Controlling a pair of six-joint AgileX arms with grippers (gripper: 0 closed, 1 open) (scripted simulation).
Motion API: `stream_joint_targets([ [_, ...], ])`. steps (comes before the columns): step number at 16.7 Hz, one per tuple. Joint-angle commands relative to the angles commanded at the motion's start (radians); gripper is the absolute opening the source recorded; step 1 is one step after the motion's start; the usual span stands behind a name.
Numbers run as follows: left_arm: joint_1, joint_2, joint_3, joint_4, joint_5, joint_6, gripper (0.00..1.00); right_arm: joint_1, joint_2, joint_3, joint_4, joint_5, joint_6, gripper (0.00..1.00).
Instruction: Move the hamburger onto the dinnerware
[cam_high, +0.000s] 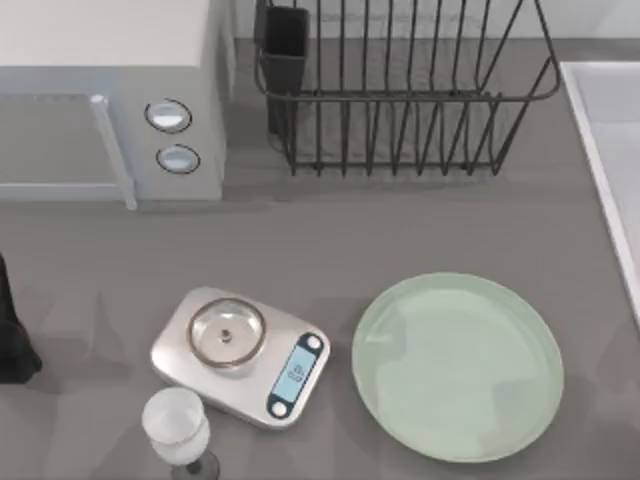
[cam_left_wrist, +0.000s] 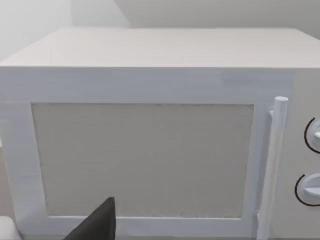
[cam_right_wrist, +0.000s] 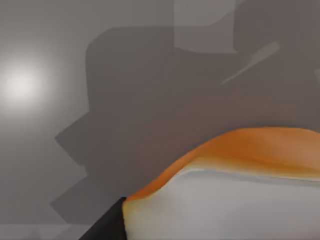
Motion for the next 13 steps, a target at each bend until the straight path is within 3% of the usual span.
stream_joint_targets([
  [4, 0.000, 0.000, 0.000, 0.000, 0.000, 0.000, 1.00, -0.001, -0.023, 0.056, -0.075, 0.000, -0.007, 0.00],
  [10, 0.000, 0.000, 0.000, 0.000, 0.000, 0.000, 1.00, -0.003, -0.128, 0.235, -0.397, 0.000, -0.013, 0.00],
  [13, 0.000, 0.000, 0.000, 0.000, 0.000, 0.000, 1.00, -0.005, -0.173, 0.293, -0.468, 0.000, -0.008, 0.00],
])
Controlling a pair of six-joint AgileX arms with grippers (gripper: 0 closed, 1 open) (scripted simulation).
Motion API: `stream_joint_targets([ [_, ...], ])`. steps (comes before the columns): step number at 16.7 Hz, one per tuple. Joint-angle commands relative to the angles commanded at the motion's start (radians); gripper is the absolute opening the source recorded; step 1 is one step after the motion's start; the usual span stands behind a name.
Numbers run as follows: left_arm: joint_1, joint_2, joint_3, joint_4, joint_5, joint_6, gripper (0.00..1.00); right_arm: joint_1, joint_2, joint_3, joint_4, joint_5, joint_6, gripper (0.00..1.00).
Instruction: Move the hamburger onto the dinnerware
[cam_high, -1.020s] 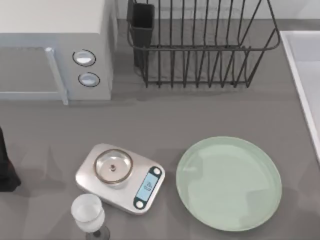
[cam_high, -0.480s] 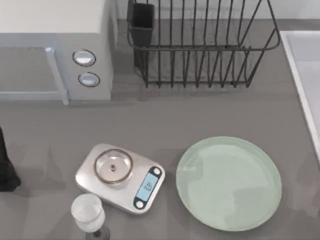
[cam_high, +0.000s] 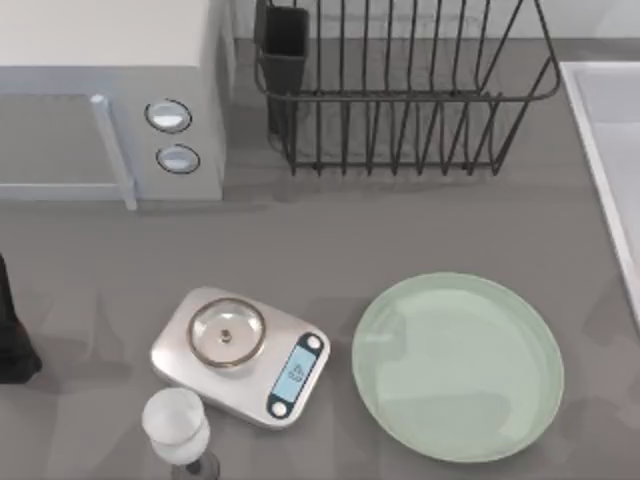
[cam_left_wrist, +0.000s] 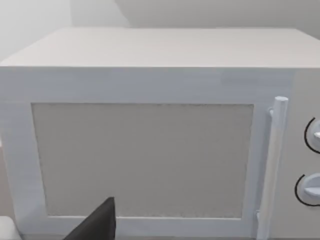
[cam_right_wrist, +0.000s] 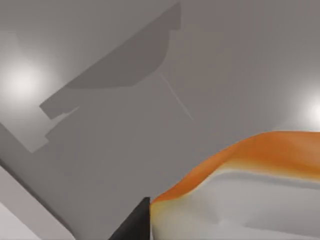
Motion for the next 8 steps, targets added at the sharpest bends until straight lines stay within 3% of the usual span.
stream_joint_targets([
  [8, 0.000, 0.000, 0.000, 0.000, 0.000, 0.000, 1.00, 0.040, 0.038, 0.033, -0.002, 0.000, -0.064, 0.00],
])
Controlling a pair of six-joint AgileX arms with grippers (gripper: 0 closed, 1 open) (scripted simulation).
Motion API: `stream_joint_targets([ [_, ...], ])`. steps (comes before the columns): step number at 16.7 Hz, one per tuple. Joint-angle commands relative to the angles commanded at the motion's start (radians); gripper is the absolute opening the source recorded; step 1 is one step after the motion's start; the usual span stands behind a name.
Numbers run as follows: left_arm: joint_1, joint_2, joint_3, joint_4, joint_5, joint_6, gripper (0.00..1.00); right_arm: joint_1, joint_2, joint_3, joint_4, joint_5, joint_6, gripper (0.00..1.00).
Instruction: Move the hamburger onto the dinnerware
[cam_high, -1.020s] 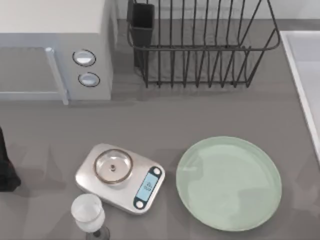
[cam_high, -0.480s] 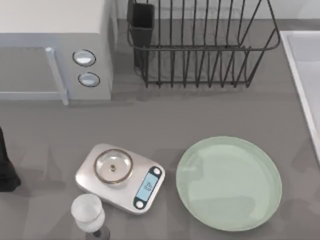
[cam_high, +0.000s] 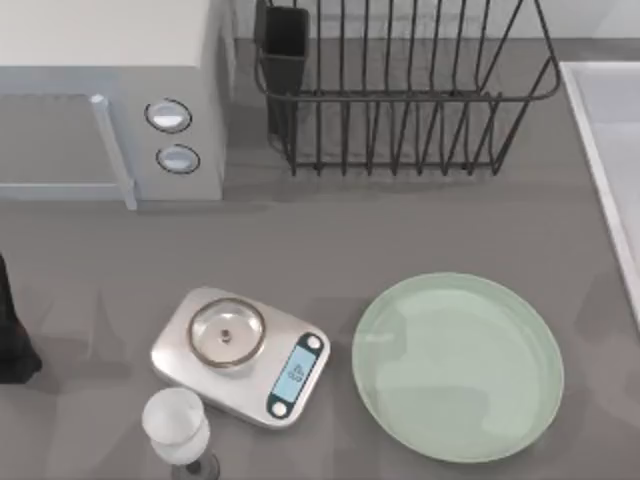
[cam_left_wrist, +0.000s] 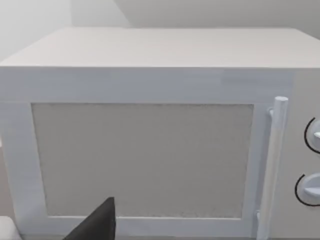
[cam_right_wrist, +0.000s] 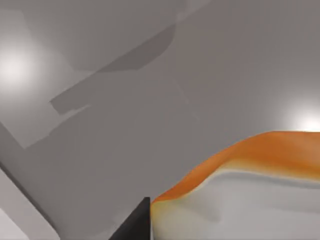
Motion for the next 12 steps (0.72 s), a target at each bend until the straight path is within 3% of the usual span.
stream_joint_targets([
  [4, 0.000, 0.000, 0.000, 0.000, 0.000, 0.000, 1.00, 0.119, 0.110, 0.098, -0.005, 0.002, -0.235, 0.00],
  [12, 0.000, 0.000, 0.000, 0.000, 0.000, 0.000, 1.00, 0.456, 0.402, 0.322, -0.002, -0.001, -1.006, 0.00],
])
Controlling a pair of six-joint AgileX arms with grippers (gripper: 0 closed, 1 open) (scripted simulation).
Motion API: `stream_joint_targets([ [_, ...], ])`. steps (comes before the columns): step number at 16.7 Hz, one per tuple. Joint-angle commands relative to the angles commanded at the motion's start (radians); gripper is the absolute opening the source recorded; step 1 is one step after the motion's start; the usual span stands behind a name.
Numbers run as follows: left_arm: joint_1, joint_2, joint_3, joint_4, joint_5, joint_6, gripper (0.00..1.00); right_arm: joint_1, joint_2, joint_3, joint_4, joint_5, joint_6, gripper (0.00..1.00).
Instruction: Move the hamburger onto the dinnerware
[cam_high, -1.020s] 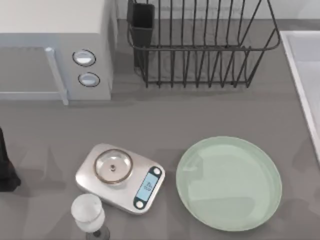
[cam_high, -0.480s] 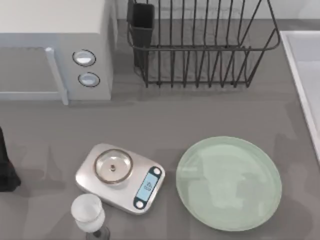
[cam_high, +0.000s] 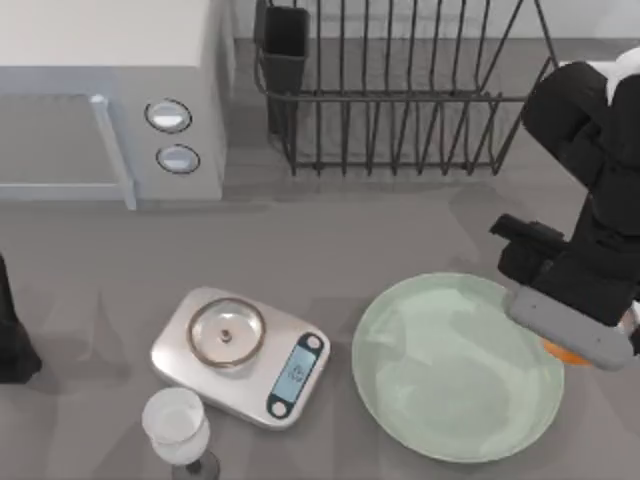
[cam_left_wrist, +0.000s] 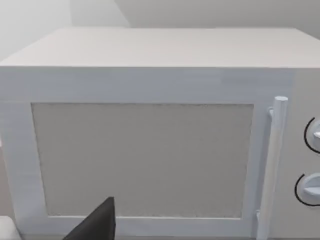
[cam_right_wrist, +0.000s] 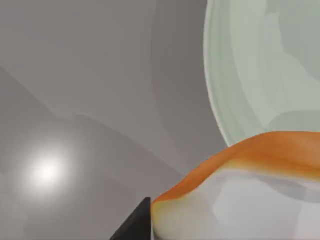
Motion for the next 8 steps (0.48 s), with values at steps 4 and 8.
stream_joint_targets([
  [4, 0.000, 0.000, 0.000, 0.000, 0.000, 0.000, 1.00, 0.145, 0.095, 0.096, 0.030, 0.004, -0.284, 0.00],
  [8, 0.000, 0.000, 0.000, 0.000, 0.000, 0.000, 1.00, 0.220, 0.136, 0.148, 0.054, 0.011, -0.412, 0.00],
])
